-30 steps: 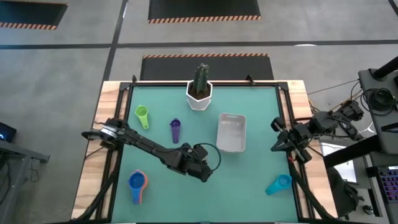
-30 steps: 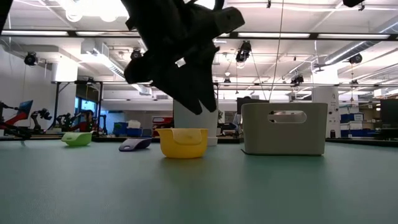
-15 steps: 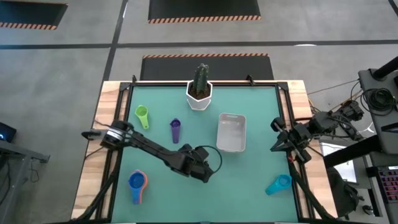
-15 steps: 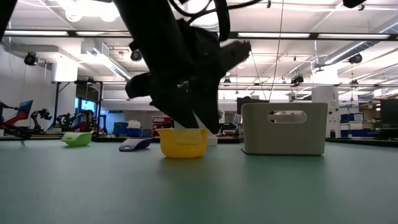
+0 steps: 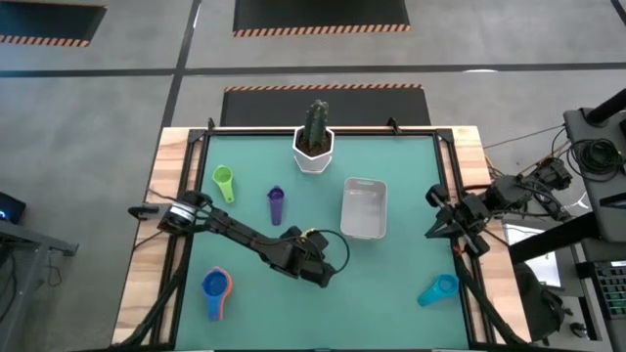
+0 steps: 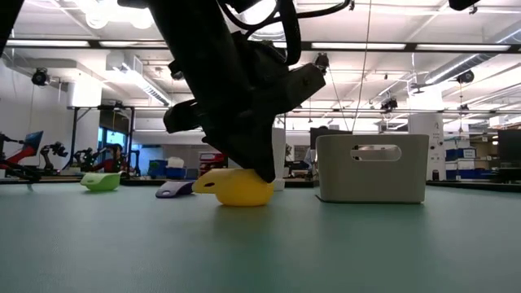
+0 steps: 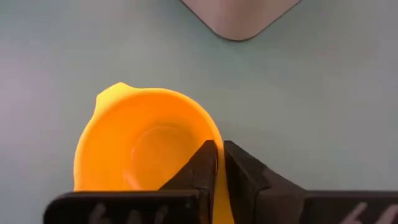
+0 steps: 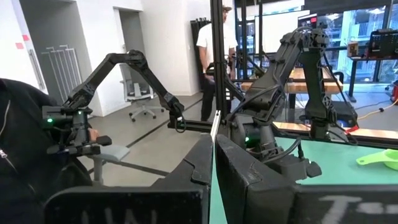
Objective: Nest measuring cups in basket
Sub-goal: Stack the yellow measuring cup on the top of the blue measuring cup, then stack the green measuring cup on the top of the yellow measuring cup
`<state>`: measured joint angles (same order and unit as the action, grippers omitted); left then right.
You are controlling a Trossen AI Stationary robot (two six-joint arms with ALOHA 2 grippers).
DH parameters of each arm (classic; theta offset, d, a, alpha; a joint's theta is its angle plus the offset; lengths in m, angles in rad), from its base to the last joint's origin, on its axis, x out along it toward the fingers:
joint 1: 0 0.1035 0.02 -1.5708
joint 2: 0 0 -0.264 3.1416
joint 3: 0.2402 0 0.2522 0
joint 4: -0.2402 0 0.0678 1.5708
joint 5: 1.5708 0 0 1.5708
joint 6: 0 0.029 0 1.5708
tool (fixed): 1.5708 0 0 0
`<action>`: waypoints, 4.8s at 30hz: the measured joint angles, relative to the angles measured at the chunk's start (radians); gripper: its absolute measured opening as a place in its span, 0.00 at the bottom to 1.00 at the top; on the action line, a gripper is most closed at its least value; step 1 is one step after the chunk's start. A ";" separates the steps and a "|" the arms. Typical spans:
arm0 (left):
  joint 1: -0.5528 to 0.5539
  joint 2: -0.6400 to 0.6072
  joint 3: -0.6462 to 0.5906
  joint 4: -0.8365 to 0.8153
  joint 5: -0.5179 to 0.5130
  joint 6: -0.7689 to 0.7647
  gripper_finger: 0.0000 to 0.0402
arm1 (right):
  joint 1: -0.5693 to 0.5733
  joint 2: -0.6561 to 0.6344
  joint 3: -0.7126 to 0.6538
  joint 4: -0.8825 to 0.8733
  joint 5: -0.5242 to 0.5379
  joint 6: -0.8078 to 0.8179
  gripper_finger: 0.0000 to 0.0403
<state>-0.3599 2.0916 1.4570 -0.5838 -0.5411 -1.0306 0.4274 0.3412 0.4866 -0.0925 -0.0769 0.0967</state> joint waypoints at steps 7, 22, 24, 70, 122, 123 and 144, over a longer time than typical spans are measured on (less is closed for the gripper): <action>-0.003 -0.005 0.019 -0.019 -0.002 0.014 0.01 | 0.000 0.000 0.000 0.000 0.000 -0.001 0.02; -0.137 -0.012 0.441 -0.615 -0.105 0.007 0.00 | 0.000 0.000 0.023 0.003 0.001 -0.020 0.02; -0.161 -0.012 0.492 -0.690 -0.105 -0.019 0.00 | 0.000 0.000 0.031 -0.008 0.001 -0.034 0.02; -0.596 -0.308 -0.080 -0.819 0.340 -0.924 0.00 | 0.000 0.015 0.043 0.002 0.002 -0.108 0.02; -0.265 -0.323 0.025 -0.808 0.112 -0.346 0.09 | 0.000 0.015 0.043 0.000 0.026 -0.069 0.02; -0.249 -0.334 0.020 -0.817 0.112 -0.328 0.09 | 0.000 0.015 0.043 0.000 0.026 -0.069 0.02; 0.339 -0.727 -0.452 -0.649 0.094 0.006 0.09 | 0.000 0.015 0.043 -0.008 0.026 -0.070 0.02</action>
<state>-0.0211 1.3643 1.0053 -1.2327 -0.4469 -1.0243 0.4274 0.3561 0.5293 -0.1001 -0.0513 0.0263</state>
